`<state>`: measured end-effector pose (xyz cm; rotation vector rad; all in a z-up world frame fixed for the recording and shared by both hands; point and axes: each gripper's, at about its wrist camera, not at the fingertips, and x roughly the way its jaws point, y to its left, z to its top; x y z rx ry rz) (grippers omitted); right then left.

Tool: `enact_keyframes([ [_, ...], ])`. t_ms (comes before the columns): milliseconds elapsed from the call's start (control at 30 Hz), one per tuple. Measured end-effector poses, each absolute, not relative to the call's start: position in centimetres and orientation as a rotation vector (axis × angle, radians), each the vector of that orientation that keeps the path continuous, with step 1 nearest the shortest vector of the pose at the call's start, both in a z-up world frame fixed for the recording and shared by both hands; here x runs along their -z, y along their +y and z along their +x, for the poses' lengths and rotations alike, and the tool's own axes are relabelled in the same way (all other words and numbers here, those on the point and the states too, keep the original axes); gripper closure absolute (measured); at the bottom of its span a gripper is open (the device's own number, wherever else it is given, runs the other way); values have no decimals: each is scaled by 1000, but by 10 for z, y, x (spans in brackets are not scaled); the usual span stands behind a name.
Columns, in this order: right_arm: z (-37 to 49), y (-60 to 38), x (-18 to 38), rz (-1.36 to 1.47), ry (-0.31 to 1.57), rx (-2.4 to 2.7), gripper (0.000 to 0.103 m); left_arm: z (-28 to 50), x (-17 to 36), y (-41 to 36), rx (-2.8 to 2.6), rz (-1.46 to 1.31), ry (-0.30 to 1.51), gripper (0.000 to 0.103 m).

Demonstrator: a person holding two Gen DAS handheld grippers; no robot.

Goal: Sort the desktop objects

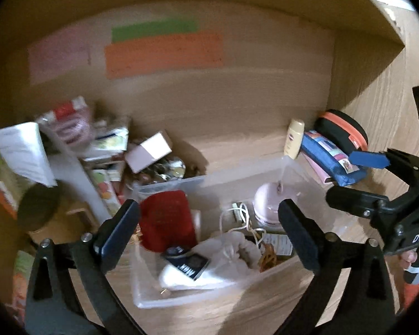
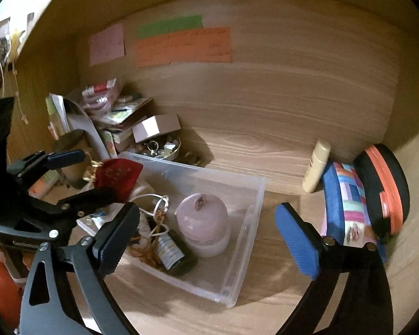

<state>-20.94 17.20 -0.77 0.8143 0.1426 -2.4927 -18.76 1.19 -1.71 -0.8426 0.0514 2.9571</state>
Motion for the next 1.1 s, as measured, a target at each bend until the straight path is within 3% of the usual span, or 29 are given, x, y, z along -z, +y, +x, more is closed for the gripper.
enact_keyframes([
  [567,-115,170,-17,657,198,2565,0,-107,-2,12,-3111,-757,24,1],
  [1100,-62,174,-7,582,216,2659,0,-67,9,24,-3107,-730,-57,1],
])
